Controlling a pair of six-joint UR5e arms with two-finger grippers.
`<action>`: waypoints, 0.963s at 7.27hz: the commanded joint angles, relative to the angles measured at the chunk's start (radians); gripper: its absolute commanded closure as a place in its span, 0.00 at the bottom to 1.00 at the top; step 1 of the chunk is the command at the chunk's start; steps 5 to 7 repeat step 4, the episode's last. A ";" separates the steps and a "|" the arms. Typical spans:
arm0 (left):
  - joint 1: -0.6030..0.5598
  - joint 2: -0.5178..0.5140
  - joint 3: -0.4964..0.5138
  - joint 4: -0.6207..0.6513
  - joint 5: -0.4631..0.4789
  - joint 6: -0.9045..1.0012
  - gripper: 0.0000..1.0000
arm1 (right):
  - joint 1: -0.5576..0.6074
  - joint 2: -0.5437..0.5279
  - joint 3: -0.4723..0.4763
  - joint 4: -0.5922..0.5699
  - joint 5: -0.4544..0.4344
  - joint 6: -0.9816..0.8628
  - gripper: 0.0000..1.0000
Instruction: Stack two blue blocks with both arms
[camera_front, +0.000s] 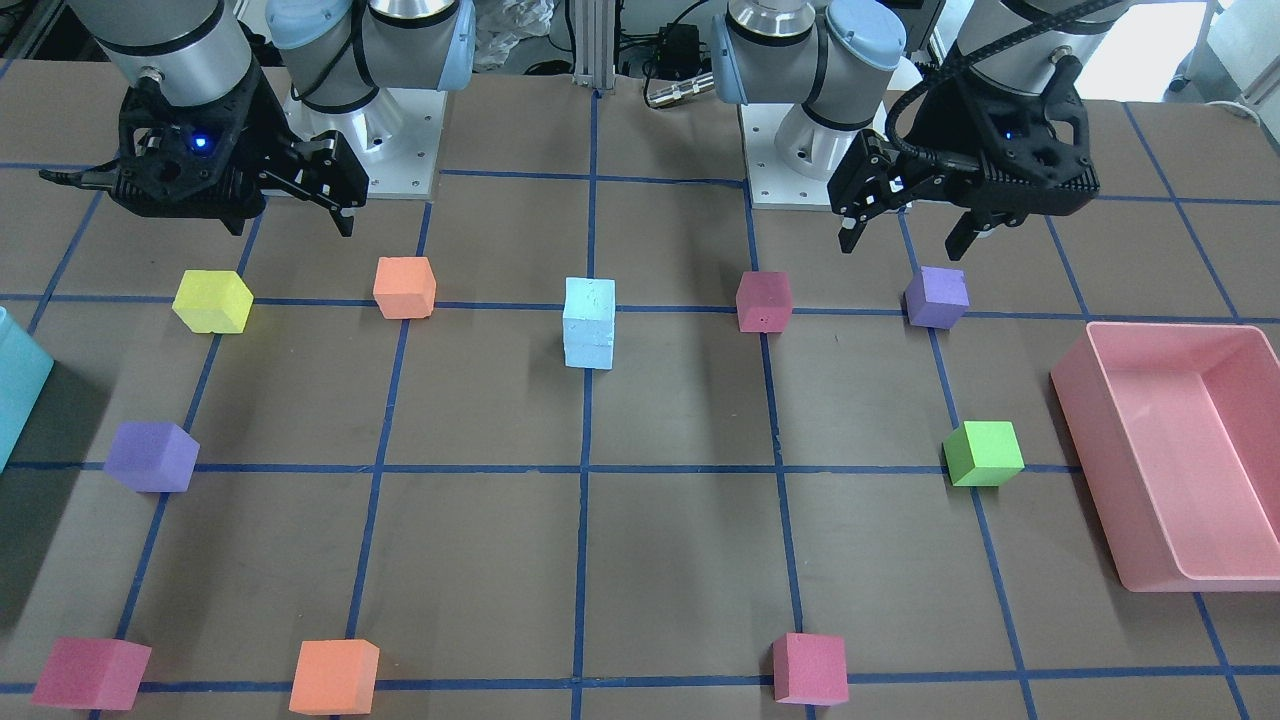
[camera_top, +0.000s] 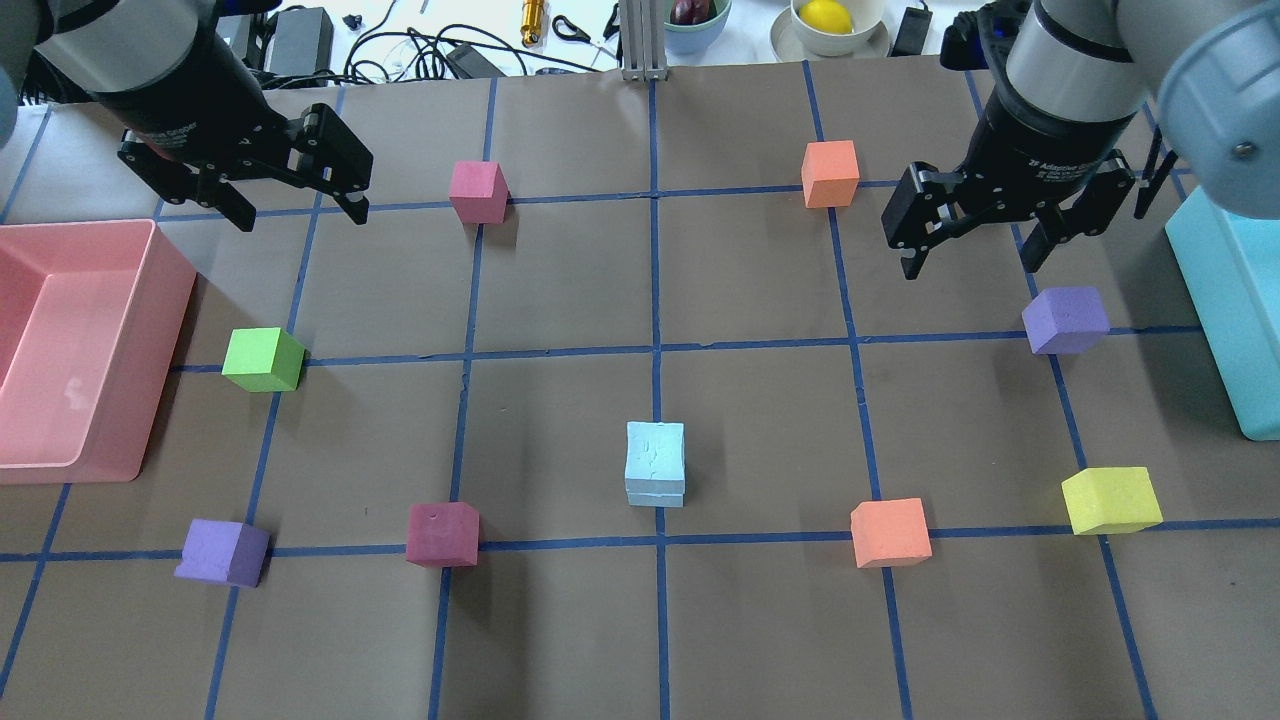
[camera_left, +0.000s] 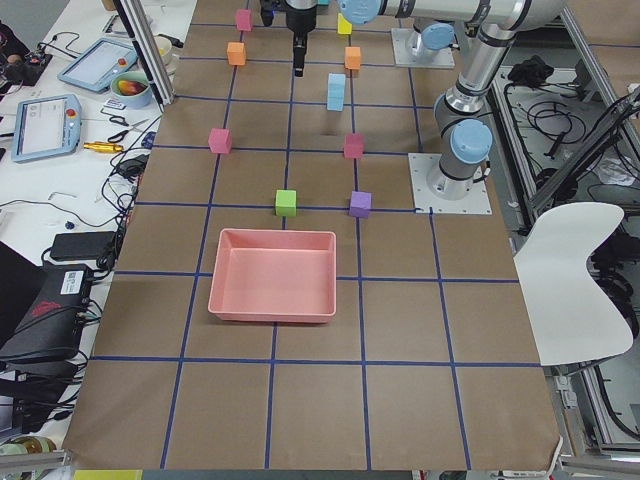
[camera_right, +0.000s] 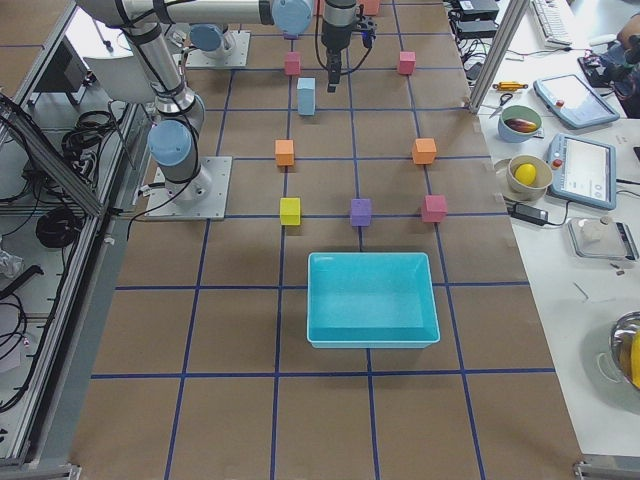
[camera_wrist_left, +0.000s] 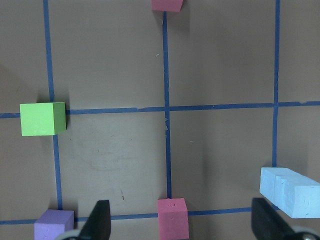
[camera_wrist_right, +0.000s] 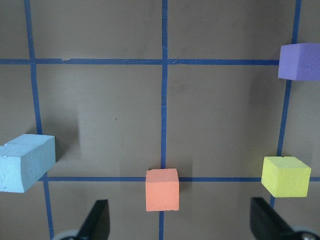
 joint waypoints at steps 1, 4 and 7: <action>0.000 0.000 0.000 0.000 0.000 0.000 0.00 | -0.001 0.001 0.001 -0.001 -0.001 -0.001 0.00; 0.000 0.008 0.000 -0.016 0.002 0.000 0.00 | -0.002 0.001 -0.001 -0.002 -0.001 0.000 0.00; 0.000 0.008 0.000 -0.016 0.002 0.000 0.00 | -0.002 0.001 -0.001 -0.002 -0.001 0.000 0.00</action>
